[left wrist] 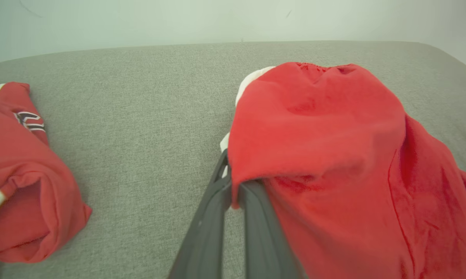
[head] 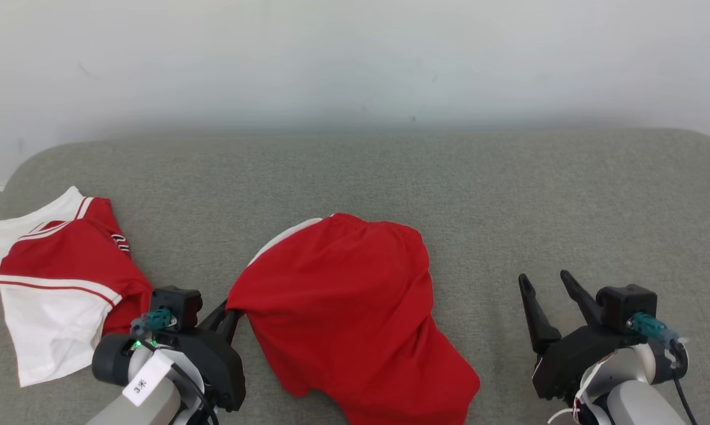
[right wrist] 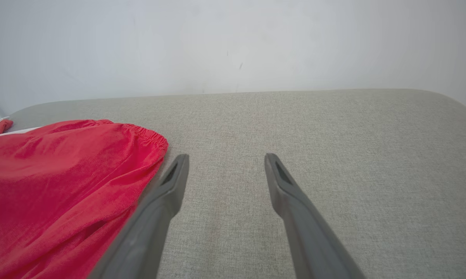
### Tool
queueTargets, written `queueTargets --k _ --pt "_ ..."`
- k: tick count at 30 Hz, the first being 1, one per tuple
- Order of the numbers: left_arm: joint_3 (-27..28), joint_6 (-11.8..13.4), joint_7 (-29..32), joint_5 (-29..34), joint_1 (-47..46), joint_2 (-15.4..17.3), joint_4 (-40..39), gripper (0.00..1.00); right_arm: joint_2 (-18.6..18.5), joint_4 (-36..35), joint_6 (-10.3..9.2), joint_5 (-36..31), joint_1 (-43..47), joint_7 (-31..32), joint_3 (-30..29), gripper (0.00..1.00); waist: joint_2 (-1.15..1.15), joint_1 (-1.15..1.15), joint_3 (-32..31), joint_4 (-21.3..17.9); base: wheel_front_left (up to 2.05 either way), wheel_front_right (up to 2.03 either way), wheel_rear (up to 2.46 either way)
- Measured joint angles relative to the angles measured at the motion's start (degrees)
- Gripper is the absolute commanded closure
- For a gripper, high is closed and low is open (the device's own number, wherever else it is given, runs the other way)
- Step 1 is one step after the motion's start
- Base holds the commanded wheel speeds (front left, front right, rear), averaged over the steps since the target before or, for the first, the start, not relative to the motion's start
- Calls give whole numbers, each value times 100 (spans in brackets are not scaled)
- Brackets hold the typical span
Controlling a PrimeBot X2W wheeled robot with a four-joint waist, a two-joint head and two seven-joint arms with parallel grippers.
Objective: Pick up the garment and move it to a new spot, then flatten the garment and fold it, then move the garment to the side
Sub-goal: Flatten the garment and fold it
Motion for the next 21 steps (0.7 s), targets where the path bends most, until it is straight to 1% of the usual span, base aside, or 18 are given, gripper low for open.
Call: queueTargets --k 5,8,11,12,13,17,21 --pt "-29 27 5 60 171 3 -90 100 79 27 10 1 49 3 114 0 0 0 -97 99 0 0 0" --pt "-127 46 111 -47 443 -36 1 100 101 49 38 1 43 16 200 0 0 0 -107 106 0 0 0" --pt "-164 46 170 -130 675 -164 102 100 132 140 131 13 35 70 280 0 0 0 -89 89 0 0 0" --pt "-159 46 190 -153 683 -202 120 82 156 165 146 41 31 105 305 0 0 0 -84 86 0 0 0" --pt "-144 46 193 -169 681 -233 127 0 177 180 163 45 25 114 327 0 0 0 -80 84 0 0 0" --pt "-37 47 176 -167 654 -237 147 0 187 220 190 59 -71 133 328 0 0 0 -79 98 0 0 0" --pt "94 49 47 -112 649 -129 64 0 168 279 280 73 -117 168 333 0 0 0 -86 154 0 0 0"
